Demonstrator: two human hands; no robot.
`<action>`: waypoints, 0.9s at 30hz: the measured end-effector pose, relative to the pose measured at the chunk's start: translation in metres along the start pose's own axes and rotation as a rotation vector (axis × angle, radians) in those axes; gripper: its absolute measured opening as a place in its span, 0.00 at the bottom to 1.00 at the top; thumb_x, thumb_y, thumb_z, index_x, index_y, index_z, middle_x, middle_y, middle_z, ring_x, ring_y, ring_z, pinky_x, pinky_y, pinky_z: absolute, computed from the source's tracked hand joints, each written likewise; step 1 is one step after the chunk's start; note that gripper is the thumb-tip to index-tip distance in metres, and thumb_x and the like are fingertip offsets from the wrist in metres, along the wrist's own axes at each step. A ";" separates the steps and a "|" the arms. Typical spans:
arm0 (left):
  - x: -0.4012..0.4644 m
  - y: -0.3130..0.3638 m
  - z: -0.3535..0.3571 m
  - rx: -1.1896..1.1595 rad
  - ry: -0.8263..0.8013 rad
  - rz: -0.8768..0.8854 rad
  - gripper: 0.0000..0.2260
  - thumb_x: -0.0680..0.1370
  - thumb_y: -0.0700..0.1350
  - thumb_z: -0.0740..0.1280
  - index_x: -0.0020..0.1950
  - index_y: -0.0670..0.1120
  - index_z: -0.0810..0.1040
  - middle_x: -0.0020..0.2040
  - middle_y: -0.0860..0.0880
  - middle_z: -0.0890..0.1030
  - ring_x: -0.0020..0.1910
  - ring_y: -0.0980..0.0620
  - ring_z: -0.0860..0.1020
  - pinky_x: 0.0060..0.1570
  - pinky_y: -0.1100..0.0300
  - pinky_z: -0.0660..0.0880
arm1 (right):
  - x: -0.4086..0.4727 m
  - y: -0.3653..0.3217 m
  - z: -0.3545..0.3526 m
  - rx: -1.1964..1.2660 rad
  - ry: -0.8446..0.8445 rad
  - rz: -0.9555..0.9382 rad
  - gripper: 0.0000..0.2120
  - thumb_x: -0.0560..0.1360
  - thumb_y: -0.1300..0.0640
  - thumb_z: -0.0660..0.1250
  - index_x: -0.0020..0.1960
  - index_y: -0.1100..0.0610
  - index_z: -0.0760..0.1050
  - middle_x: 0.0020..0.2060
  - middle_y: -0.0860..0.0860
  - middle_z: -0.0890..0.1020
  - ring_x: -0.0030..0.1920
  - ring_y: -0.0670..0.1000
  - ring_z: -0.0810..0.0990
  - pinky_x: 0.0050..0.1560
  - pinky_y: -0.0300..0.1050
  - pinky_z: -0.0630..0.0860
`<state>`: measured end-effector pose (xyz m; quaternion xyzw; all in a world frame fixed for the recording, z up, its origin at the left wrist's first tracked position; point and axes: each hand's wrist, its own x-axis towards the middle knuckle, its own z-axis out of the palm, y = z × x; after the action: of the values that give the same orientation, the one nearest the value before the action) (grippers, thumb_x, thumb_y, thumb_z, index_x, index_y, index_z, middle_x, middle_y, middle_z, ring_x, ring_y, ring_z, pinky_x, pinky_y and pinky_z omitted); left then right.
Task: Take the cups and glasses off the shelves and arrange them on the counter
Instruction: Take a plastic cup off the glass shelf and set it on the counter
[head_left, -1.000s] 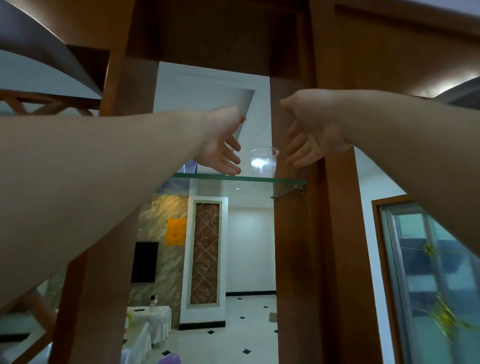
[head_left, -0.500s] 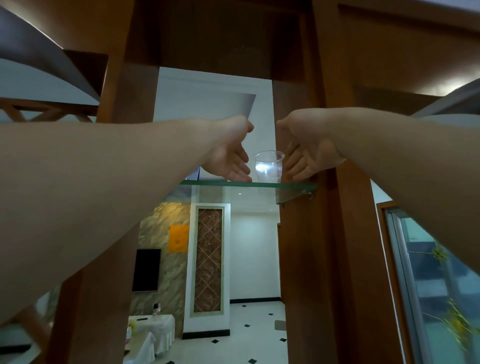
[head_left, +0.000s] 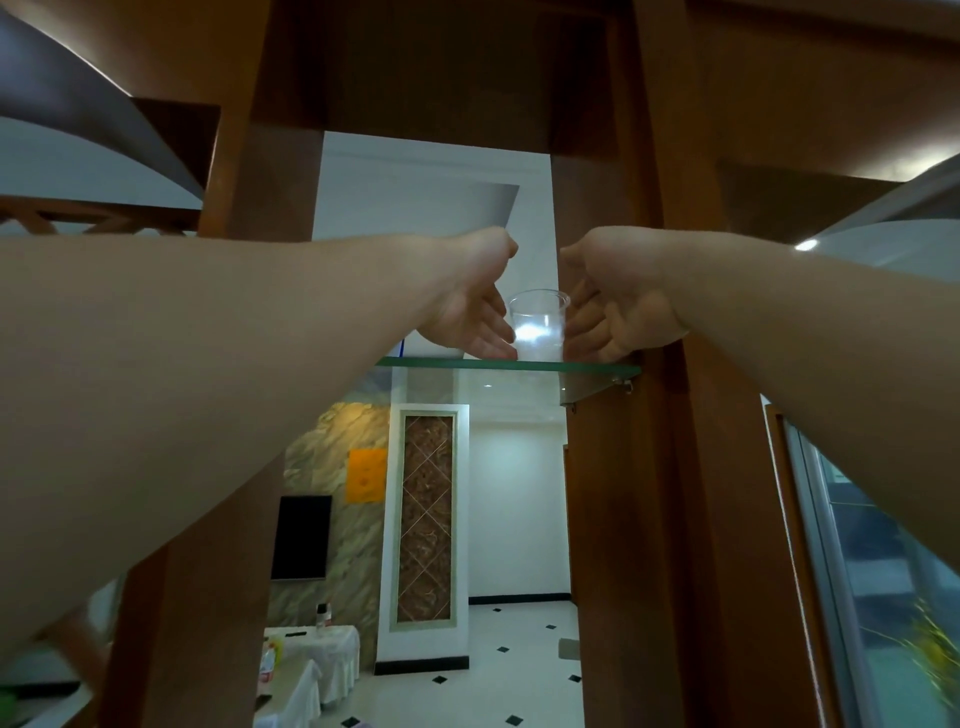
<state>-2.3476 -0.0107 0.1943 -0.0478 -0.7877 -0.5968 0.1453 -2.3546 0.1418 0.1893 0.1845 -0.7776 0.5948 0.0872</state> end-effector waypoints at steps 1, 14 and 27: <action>-0.005 0.002 0.000 0.015 -0.013 0.007 0.34 0.84 0.61 0.54 0.78 0.34 0.64 0.73 0.32 0.74 0.64 0.31 0.79 0.65 0.41 0.77 | 0.003 0.001 0.001 0.008 -0.001 -0.006 0.30 0.85 0.44 0.54 0.80 0.62 0.60 0.75 0.67 0.70 0.71 0.71 0.73 0.67 0.67 0.75; -0.047 0.023 -0.033 0.105 0.203 0.135 0.33 0.85 0.61 0.52 0.77 0.35 0.65 0.69 0.31 0.76 0.60 0.32 0.81 0.57 0.41 0.79 | 0.006 -0.006 0.026 0.166 -0.072 -0.215 0.25 0.85 0.41 0.55 0.75 0.56 0.67 0.60 0.60 0.79 0.54 0.63 0.80 0.53 0.60 0.78; -0.112 0.040 -0.086 0.152 0.319 0.143 0.35 0.84 0.62 0.53 0.76 0.33 0.65 0.70 0.30 0.75 0.63 0.31 0.79 0.62 0.40 0.79 | -0.024 -0.030 0.069 0.306 -0.248 -0.365 0.26 0.85 0.40 0.54 0.76 0.55 0.68 0.63 0.59 0.80 0.58 0.61 0.81 0.61 0.63 0.78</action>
<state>-2.2163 -0.0704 0.2200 0.0026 -0.7920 -0.5239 0.3135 -2.3147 0.0735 0.1884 0.4039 -0.6371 0.6529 0.0681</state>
